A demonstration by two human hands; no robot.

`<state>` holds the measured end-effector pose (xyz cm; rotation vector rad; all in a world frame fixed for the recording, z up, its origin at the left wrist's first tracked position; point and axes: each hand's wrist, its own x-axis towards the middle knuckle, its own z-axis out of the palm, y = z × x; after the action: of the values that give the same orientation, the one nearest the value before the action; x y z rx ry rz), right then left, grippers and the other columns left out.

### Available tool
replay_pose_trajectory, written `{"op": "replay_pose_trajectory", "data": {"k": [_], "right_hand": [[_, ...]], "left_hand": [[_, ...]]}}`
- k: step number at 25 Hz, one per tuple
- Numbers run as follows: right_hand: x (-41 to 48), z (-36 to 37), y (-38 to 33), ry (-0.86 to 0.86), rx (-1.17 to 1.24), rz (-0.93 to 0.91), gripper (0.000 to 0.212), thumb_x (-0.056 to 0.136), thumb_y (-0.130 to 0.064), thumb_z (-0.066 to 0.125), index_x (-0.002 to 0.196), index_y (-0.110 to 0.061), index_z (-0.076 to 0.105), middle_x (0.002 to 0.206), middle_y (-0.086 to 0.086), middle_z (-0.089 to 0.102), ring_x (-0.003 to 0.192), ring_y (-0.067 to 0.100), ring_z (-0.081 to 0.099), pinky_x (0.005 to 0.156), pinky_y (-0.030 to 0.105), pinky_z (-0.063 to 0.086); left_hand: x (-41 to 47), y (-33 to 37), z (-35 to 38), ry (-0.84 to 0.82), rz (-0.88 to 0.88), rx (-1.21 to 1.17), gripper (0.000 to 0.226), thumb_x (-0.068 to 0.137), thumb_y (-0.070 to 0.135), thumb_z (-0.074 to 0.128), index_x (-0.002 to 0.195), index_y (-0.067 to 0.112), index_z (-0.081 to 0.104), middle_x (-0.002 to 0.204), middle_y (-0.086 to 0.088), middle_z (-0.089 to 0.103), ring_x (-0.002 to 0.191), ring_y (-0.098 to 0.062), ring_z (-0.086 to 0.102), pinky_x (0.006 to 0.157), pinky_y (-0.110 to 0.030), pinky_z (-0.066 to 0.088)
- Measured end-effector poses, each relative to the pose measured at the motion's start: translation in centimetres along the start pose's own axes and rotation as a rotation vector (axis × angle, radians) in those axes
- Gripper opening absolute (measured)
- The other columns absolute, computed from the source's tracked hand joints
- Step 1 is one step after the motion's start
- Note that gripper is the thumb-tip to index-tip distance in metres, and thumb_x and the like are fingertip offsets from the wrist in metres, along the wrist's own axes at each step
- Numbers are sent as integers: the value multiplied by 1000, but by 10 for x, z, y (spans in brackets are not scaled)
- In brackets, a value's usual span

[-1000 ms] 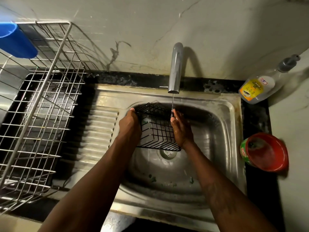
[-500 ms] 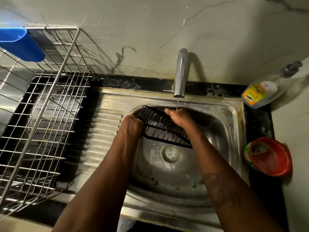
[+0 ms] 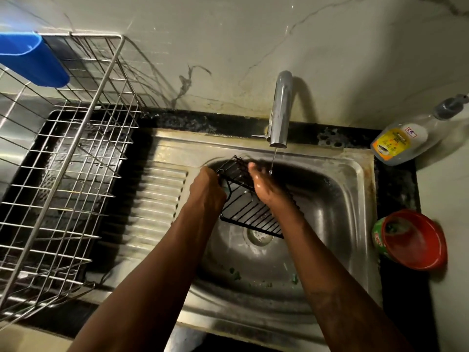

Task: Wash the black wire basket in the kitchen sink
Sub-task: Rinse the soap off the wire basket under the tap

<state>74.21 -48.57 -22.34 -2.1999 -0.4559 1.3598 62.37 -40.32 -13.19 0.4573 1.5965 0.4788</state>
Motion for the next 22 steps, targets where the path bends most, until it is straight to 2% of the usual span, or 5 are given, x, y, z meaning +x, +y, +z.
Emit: {"op": "replay_pose_trajectory", "data": {"k": [3, 6, 11, 18, 22], "right_hand": [[19, -10, 33, 210, 262, 135, 88, 90, -78, 13, 149, -19, 42, 154, 16, 42, 135, 35, 44, 115, 53, 32], [3, -10, 12, 255, 364, 171, 89, 93, -77, 15, 148, -13, 42, 149, 11, 46, 134, 33, 45, 114, 49, 33], [-55, 17, -19, 334, 164, -418, 94, 86, -79, 2, 151, -23, 38, 151, 12, 43, 133, 32, 46, 109, 46, 38], [-21, 24, 36, 453, 371, -535, 57, 105, -54, 23, 147, -24, 48, 152, 0, 44, 135, 7, 43, 116, 41, 37], [-26, 33, 25, 484, 353, -507, 48, 105, -51, 24, 145, -34, 44, 158, 3, 38, 141, 17, 41, 115, 49, 38]], "left_hand": [[-1, -11, 11, 42, 59, 2, 29, 84, 30, 63, 101, 8, 71, 84, -4, 73, 72, -20, 68, 61, -29, 56], [-4, -17, 23, 65, 152, 63, 44, 69, 41, 62, 99, 11, 72, 81, -3, 71, 70, -22, 63, 58, -32, 51], [2, -19, 16, 106, 232, 202, 46, 74, 51, 61, 95, 13, 76, 86, -9, 77, 68, -24, 69, 57, -35, 57], [3, -24, 3, 111, 271, 223, 34, 93, 45, 62, 90, 13, 75, 75, -6, 71, 60, -19, 59, 52, -29, 48], [13, -30, -6, 205, 305, 288, 53, 87, 55, 63, 109, 8, 73, 101, -11, 75, 91, -28, 70, 87, -41, 59]]}}
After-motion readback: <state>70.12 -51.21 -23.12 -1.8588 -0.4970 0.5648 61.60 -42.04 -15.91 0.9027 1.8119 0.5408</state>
